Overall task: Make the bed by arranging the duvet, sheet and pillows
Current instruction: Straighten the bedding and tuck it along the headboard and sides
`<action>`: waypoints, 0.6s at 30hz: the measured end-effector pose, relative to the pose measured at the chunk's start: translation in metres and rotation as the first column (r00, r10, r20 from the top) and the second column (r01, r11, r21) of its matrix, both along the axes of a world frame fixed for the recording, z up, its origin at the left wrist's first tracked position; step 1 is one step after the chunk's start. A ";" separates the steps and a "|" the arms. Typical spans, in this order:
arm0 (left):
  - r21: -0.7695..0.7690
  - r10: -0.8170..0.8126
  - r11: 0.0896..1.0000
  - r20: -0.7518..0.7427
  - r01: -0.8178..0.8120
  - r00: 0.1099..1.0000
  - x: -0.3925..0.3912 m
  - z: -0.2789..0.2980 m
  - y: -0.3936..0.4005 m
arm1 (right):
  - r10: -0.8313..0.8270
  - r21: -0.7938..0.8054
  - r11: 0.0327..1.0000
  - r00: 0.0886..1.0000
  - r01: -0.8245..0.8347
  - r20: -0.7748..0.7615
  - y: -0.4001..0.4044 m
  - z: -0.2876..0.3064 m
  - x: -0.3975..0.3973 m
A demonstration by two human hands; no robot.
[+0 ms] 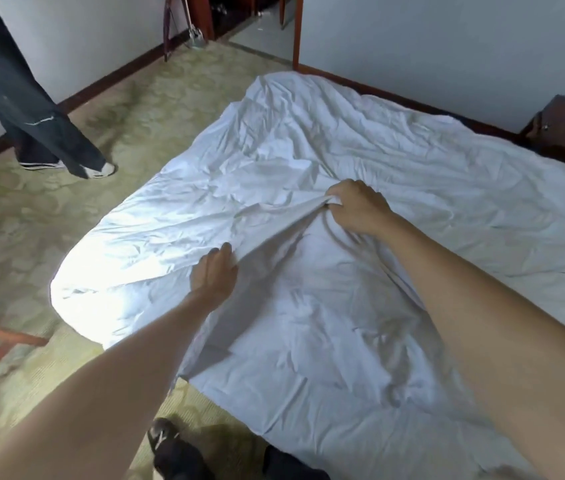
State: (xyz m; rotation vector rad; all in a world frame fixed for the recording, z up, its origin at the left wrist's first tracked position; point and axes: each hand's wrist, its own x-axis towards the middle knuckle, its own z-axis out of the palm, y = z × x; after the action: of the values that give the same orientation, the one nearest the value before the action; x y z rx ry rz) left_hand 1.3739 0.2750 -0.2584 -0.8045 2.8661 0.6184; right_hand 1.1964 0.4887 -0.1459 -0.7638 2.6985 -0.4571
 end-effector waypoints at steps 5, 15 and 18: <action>0.135 0.195 0.975 -0.154 -0.175 0.969 -0.009 0.012 -0.049 | -0.118 0.026 0.993 0.990 0.117 0.077 -0.032 -0.006 0.009; 0.131 -0.390 0.884 -0.326 0.450 0.861 -0.053 0.092 -0.143 | -0.037 -0.061 0.997 0.998 0.040 0.041 -0.194 0.014 0.084; 0.266 -0.352 0.857 -0.321 0.440 0.879 -0.039 0.084 -0.168 | -0.066 0.032 0.997 0.996 0.068 -0.052 -0.217 0.022 0.097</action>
State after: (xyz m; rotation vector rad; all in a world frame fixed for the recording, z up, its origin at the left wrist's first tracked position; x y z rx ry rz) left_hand 1.3349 0.1075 -0.1745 -0.0680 2.8895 1.1749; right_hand 1.2938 0.2718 -0.1239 -0.6864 2.7786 -0.4125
